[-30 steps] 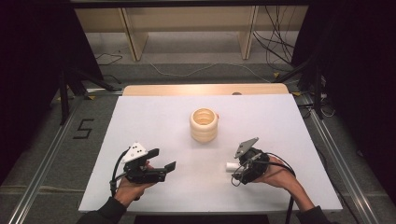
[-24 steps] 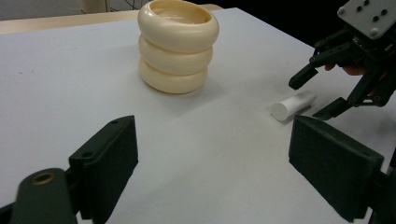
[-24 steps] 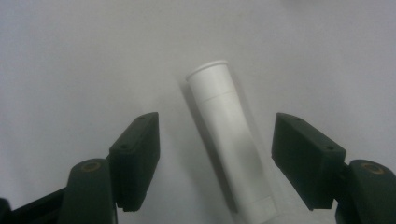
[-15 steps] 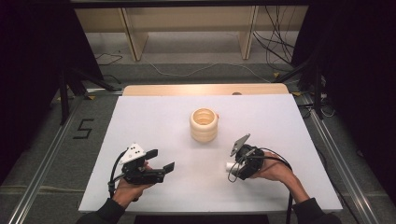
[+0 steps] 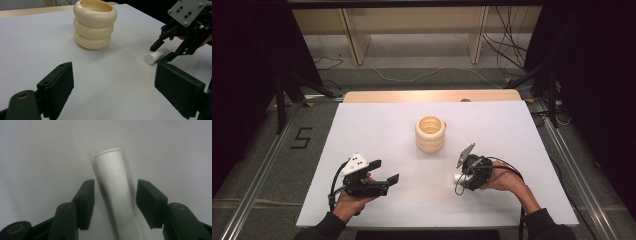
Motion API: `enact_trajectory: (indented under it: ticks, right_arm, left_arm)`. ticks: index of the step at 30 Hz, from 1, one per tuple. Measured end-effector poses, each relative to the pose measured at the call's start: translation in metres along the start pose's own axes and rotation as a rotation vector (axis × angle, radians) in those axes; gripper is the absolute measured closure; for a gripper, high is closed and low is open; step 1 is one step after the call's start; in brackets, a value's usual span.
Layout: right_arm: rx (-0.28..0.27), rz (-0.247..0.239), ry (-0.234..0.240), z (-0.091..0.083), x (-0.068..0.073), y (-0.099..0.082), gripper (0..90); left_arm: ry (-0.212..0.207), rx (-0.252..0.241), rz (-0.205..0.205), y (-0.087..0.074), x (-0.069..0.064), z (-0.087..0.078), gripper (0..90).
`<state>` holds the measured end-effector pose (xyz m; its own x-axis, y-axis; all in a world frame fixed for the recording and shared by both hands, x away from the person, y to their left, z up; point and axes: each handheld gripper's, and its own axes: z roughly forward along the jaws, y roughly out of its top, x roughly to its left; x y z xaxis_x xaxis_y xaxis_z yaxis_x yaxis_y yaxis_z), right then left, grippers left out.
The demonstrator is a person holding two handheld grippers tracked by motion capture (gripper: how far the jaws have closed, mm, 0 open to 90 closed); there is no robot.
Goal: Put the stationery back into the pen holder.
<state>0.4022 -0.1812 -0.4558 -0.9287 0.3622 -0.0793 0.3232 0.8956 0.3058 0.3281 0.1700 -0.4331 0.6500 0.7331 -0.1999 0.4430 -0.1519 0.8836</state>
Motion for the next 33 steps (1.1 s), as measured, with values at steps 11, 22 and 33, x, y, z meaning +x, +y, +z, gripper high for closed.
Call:
enact_trajectory:
  ticks: [11, 22, 33]
  right_arm:
    - [0.044, -0.026, 0.009, 0.003, -0.001, 0.003, 58.1]
    - [0.096, -0.096, -0.007, 0.002, 0.001, 0.010, 68.0]
    - [0.055, -0.088, -0.031, -0.003, 0.000, 0.008, 69.1]
  left_arm:
    - [-0.002, -0.003, 0.006, 0.000, 0.000, 0.000, 14.9]
    - [-0.005, 0.001, 0.004, 0.000, 0.001, 0.001, 15.0]
    - [-0.007, 0.000, 0.005, 0.000, 0.001, 0.001, 15.0]
